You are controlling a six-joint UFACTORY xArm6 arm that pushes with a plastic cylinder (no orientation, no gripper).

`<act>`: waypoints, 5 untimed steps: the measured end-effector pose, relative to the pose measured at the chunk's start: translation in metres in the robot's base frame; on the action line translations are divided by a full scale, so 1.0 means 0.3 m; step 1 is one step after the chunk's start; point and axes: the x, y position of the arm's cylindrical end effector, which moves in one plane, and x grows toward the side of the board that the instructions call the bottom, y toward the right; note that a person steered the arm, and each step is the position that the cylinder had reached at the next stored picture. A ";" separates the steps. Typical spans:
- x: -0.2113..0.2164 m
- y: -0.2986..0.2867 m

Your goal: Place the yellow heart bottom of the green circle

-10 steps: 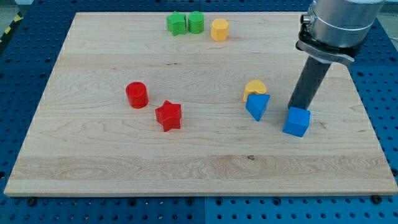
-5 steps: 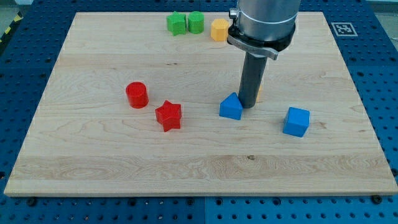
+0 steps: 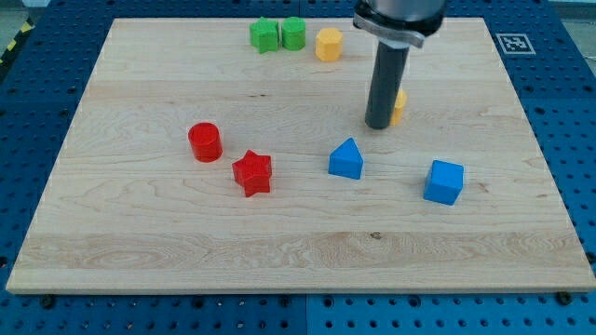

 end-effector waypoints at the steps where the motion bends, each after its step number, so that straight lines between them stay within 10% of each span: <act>1: -0.002 0.075; 5: -0.340 0.060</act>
